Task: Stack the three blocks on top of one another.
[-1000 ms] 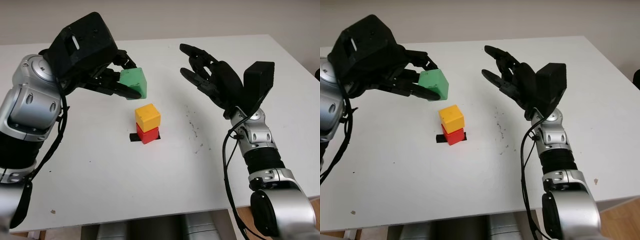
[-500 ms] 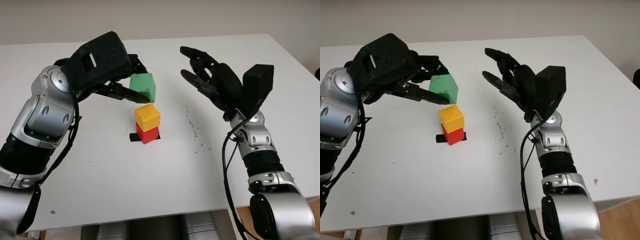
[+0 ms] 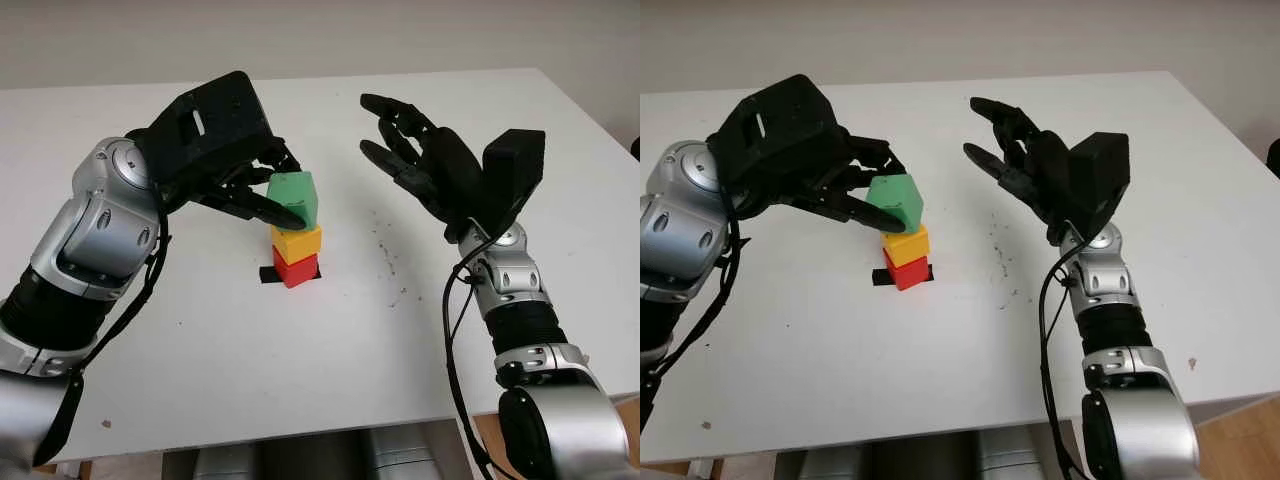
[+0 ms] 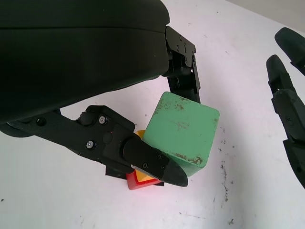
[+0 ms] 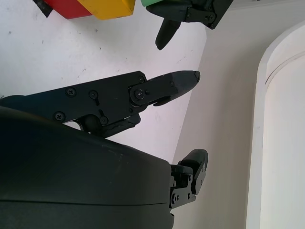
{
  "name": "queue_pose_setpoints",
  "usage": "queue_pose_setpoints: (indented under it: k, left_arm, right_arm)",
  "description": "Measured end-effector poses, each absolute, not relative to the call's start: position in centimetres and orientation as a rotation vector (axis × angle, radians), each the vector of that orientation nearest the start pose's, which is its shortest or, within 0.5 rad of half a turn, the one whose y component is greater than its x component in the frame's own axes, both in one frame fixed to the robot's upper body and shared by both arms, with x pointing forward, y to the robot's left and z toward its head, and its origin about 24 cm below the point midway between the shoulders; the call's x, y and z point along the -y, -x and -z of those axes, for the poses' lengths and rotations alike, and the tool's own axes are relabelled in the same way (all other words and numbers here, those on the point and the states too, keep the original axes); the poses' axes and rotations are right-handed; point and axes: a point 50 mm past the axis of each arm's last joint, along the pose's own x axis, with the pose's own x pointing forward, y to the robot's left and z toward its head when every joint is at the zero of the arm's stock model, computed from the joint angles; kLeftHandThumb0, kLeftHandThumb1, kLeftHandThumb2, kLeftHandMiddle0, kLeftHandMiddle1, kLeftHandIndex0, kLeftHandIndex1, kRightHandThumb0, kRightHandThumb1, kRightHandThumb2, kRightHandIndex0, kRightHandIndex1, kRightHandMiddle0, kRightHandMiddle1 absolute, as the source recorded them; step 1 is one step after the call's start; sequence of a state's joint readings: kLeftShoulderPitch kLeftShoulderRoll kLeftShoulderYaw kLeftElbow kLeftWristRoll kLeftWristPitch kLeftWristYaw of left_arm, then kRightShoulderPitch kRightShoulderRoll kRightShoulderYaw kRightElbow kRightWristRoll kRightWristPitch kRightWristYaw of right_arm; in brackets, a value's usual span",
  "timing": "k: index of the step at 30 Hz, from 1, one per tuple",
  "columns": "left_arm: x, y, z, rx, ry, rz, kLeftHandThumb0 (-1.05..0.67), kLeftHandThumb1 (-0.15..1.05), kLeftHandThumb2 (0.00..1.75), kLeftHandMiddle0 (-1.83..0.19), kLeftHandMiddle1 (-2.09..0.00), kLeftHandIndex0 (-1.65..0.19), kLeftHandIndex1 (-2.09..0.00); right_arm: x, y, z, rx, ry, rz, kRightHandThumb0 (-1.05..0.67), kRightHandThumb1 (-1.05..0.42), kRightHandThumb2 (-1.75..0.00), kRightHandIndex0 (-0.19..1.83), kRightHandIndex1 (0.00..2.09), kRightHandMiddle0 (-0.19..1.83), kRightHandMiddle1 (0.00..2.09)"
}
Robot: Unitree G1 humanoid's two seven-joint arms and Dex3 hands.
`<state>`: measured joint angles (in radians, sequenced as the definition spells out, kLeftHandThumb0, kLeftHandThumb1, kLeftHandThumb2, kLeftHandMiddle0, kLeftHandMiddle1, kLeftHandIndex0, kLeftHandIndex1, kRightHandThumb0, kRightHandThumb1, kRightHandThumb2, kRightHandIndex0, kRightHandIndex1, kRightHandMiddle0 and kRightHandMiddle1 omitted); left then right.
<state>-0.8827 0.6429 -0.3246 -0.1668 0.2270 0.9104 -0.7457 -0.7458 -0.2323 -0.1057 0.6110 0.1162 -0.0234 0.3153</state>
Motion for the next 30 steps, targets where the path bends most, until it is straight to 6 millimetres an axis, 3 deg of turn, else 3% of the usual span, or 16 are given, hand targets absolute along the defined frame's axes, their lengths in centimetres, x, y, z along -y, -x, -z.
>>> queue_pose_setpoints:
  k: [30]
  left_arm:
    - [-15.15, -33.95, -23.23, -0.229, -0.929, 0.476, -0.34, 1.03, 0.05, -0.20, -0.05, -0.51, -1.64]
  right_arm:
    - [16.50, -37.84, -14.45, 0.157, 0.088, -0.285, -0.45, -1.02, -0.05, 0.01, 0.06, 0.03, 0.66]
